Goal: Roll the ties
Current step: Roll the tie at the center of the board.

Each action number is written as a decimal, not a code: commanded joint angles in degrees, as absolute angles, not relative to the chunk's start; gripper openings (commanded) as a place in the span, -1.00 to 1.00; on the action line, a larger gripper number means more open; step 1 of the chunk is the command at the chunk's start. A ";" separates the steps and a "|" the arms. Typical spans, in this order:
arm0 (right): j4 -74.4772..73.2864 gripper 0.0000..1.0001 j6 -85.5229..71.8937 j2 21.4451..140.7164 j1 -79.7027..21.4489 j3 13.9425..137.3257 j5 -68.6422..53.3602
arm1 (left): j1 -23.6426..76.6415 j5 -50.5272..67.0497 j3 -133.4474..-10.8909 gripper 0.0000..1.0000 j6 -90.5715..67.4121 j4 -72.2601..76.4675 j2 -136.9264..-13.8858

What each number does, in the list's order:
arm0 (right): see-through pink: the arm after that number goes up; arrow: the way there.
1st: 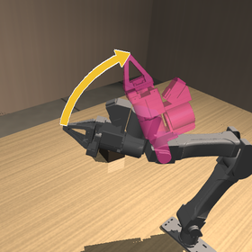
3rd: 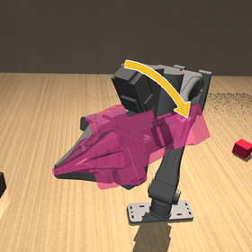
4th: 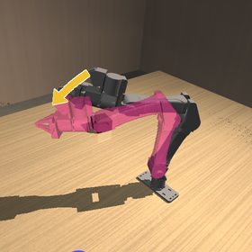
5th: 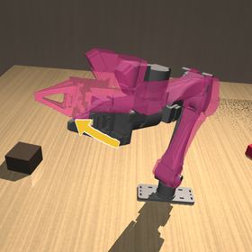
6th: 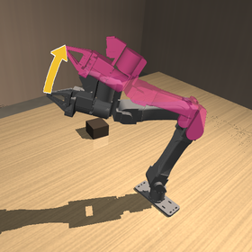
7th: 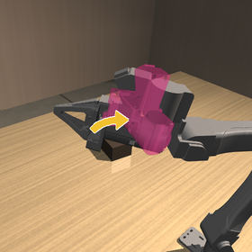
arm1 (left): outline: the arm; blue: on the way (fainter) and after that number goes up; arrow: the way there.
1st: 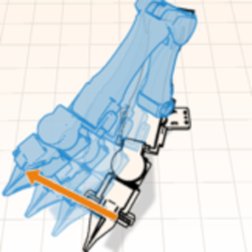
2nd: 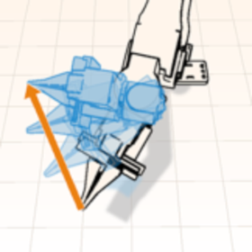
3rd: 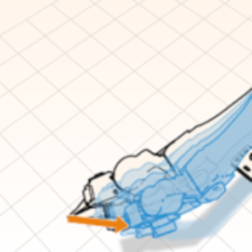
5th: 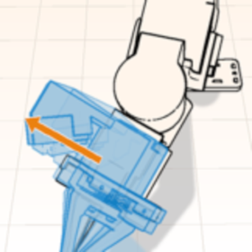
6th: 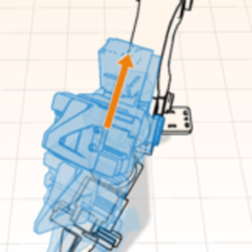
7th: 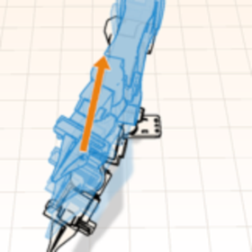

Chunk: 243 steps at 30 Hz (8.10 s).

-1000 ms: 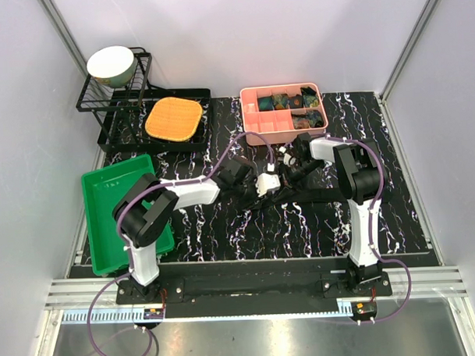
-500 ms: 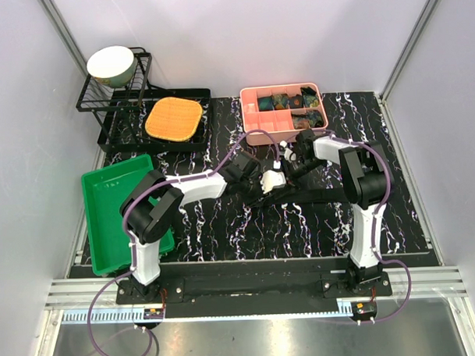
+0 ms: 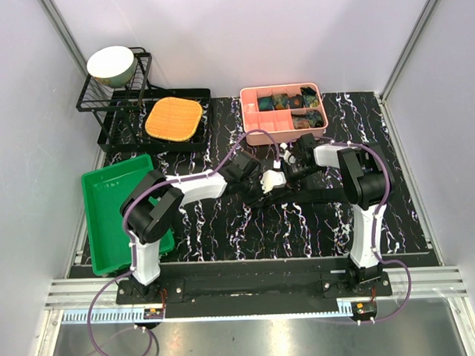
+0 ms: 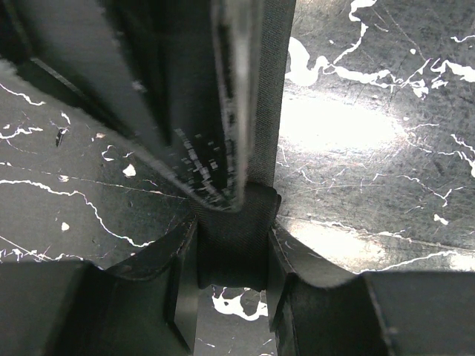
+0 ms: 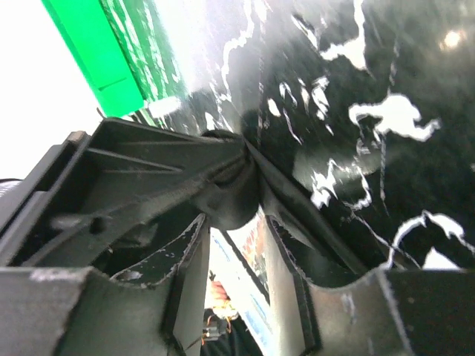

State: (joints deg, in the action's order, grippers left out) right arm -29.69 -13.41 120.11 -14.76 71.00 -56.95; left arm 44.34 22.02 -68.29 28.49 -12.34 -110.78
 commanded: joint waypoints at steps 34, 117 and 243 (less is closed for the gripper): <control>-38.48 -1.00 -5.54 127.35 -17.05 75.93 -42.11 | 39.29 35.33 -47.21 0.36 14.24 28.44 -110.13; -45.62 -1.00 3.43 130.08 -13.27 81.56 -34.71 | 40.34 43.08 -53.70 -0.04 12.99 34.39 -121.56; -45.70 -1.00 -2.11 132.45 -10.72 79.10 -34.71 | 42.10 40.79 -57.56 0.13 21.26 22.26 -119.97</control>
State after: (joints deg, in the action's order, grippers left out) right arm -46.94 -3.46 126.96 -10.72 80.14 -50.09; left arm 40.56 41.58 -57.28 19.00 29.08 -117.49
